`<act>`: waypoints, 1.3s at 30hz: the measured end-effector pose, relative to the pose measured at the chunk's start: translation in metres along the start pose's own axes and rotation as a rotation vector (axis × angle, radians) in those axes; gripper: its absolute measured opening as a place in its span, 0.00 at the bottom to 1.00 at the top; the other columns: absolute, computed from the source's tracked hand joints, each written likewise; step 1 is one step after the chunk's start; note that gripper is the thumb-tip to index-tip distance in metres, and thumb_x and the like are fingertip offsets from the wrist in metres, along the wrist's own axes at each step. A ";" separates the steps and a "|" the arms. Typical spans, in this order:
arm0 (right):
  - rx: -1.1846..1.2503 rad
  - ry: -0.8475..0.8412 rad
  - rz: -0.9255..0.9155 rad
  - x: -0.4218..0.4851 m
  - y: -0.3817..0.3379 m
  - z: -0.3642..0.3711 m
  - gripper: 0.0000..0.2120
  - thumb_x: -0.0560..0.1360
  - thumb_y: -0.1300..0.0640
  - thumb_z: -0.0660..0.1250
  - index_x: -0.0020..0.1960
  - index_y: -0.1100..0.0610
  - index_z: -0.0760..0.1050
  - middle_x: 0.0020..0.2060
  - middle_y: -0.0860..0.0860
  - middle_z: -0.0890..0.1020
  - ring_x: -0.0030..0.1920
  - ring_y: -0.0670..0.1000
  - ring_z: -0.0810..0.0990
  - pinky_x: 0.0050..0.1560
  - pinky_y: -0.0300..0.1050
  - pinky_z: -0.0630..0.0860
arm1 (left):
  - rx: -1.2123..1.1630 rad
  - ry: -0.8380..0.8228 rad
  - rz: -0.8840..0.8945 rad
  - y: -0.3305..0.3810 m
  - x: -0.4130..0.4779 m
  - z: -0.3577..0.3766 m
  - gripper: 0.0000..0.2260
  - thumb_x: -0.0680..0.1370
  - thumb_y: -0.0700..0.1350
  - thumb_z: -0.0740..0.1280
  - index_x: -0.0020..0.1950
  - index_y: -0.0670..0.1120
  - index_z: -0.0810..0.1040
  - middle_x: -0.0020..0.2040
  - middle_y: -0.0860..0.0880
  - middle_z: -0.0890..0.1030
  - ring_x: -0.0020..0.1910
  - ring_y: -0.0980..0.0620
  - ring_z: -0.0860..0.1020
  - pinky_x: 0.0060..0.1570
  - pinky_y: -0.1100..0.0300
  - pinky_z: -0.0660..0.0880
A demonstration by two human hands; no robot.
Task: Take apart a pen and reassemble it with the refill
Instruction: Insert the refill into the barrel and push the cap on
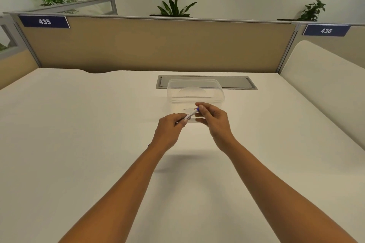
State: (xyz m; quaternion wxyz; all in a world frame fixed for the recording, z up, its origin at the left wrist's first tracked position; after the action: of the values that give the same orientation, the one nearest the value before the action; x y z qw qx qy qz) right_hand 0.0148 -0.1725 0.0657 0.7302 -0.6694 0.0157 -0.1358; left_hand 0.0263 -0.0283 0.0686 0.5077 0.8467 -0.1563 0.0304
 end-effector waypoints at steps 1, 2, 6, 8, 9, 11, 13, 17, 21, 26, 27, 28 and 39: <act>-0.048 -0.025 -0.006 0.002 0.000 -0.004 0.08 0.76 0.60 0.63 0.53 0.59 0.79 0.40 0.49 0.82 0.39 0.45 0.81 0.44 0.34 0.80 | 0.006 -0.014 -0.015 -0.001 0.001 -0.001 0.08 0.77 0.42 0.62 0.52 0.46 0.80 0.39 0.47 0.77 0.43 0.47 0.74 0.45 0.53 0.71; -0.113 -0.046 -0.019 0.005 0.000 -0.007 0.09 0.76 0.61 0.63 0.53 0.62 0.79 0.39 0.49 0.82 0.38 0.44 0.81 0.43 0.33 0.80 | 0.013 -0.032 -0.028 -0.002 0.003 -0.003 0.08 0.77 0.43 0.62 0.51 0.46 0.81 0.39 0.47 0.78 0.41 0.48 0.73 0.43 0.53 0.70; -0.332 -0.133 -0.121 0.009 -0.005 -0.015 0.08 0.75 0.64 0.64 0.49 0.66 0.79 0.33 0.50 0.80 0.31 0.39 0.79 0.39 0.31 0.78 | 0.079 -0.068 -0.057 -0.003 0.010 -0.010 0.08 0.75 0.48 0.65 0.48 0.48 0.82 0.34 0.52 0.77 0.32 0.55 0.68 0.36 0.58 0.65; -0.391 -0.165 -0.160 0.010 -0.009 -0.016 0.07 0.75 0.65 0.64 0.48 0.65 0.80 0.32 0.51 0.79 0.29 0.38 0.77 0.36 0.29 0.76 | 0.098 -0.068 -0.052 -0.002 0.013 -0.011 0.08 0.75 0.48 0.65 0.47 0.48 0.82 0.34 0.51 0.77 0.32 0.55 0.69 0.33 0.60 0.64; -0.412 -0.175 -0.173 0.010 -0.011 -0.017 0.06 0.75 0.65 0.64 0.47 0.65 0.80 0.32 0.52 0.79 0.28 0.39 0.76 0.36 0.29 0.76 | 0.101 -0.064 -0.045 -0.001 0.013 -0.012 0.07 0.75 0.48 0.65 0.47 0.48 0.82 0.35 0.51 0.78 0.33 0.54 0.70 0.32 0.61 0.64; -0.433 -0.185 -0.187 0.012 -0.013 -0.017 0.06 0.75 0.65 0.64 0.46 0.65 0.80 0.31 0.52 0.78 0.27 0.39 0.76 0.34 0.29 0.75 | 0.113 -0.056 -0.026 0.001 0.014 -0.012 0.08 0.75 0.48 0.65 0.47 0.48 0.82 0.35 0.51 0.78 0.33 0.54 0.70 0.32 0.60 0.64; -0.427 -0.186 -0.186 0.012 -0.013 -0.018 0.06 0.75 0.66 0.64 0.46 0.65 0.80 0.30 0.51 0.78 0.27 0.39 0.76 0.33 0.29 0.75 | 0.155 -0.053 -0.001 0.003 0.014 -0.013 0.08 0.75 0.47 0.65 0.48 0.47 0.82 0.35 0.50 0.78 0.35 0.52 0.70 0.33 0.60 0.64; -0.406 -0.192 -0.154 0.012 -0.009 -0.018 0.06 0.74 0.65 0.65 0.45 0.66 0.80 0.29 0.51 0.78 0.25 0.40 0.75 0.31 0.30 0.74 | 0.251 -0.044 0.047 0.005 0.013 -0.014 0.08 0.76 0.47 0.65 0.48 0.47 0.82 0.37 0.50 0.77 0.38 0.50 0.72 0.36 0.56 0.67; -0.392 -0.197 -0.119 0.011 -0.006 -0.016 0.06 0.75 0.64 0.65 0.45 0.64 0.80 0.29 0.52 0.79 0.24 0.41 0.75 0.30 0.31 0.74 | 0.341 -0.036 0.108 0.006 0.012 -0.013 0.09 0.76 0.47 0.64 0.51 0.46 0.81 0.39 0.46 0.80 0.38 0.50 0.72 0.34 0.60 0.65; -0.398 -0.217 -0.094 0.013 -0.007 -0.017 0.07 0.75 0.61 0.65 0.44 0.64 0.81 0.28 0.51 0.79 0.24 0.40 0.75 0.29 0.30 0.74 | 0.394 0.002 0.175 0.006 0.011 -0.012 0.09 0.76 0.47 0.63 0.51 0.46 0.81 0.41 0.43 0.81 0.37 0.51 0.72 0.32 0.62 0.64; -0.408 -0.225 -0.086 0.013 -0.007 -0.017 0.08 0.75 0.61 0.65 0.44 0.64 0.81 0.28 0.51 0.79 0.24 0.40 0.75 0.29 0.30 0.73 | 0.405 0.007 0.190 0.005 0.011 -0.012 0.09 0.76 0.47 0.64 0.51 0.46 0.81 0.41 0.43 0.82 0.37 0.51 0.72 0.32 0.62 0.65; -0.416 -0.235 -0.075 0.012 -0.006 -0.017 0.08 0.75 0.60 0.65 0.43 0.64 0.81 0.28 0.51 0.79 0.24 0.40 0.75 0.29 0.30 0.73 | 0.416 0.009 0.204 0.005 0.011 -0.011 0.09 0.76 0.47 0.64 0.52 0.46 0.81 0.42 0.44 0.82 0.37 0.51 0.72 0.33 0.61 0.66; -0.001 -0.201 0.085 -0.002 -0.001 -0.001 0.17 0.80 0.52 0.55 0.44 0.58 0.79 0.36 0.53 0.80 0.36 0.45 0.78 0.35 0.35 0.75 | 0.067 0.055 0.038 0.002 0.012 -0.003 0.08 0.75 0.46 0.65 0.48 0.45 0.82 0.36 0.47 0.80 0.37 0.50 0.74 0.39 0.56 0.71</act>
State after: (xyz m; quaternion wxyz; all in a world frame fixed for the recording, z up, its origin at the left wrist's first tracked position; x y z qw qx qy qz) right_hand 0.0126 -0.1734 0.0662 0.7330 -0.6786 -0.0292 -0.0369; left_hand 0.0375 -0.0296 0.0747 0.4826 0.8589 -0.1571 0.0685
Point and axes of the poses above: each hand's wrist, its own x-axis towards the middle knuckle, its own z-axis out of the palm, y = z × x, the point moved 2 cm from there along x, towards the middle knuckle
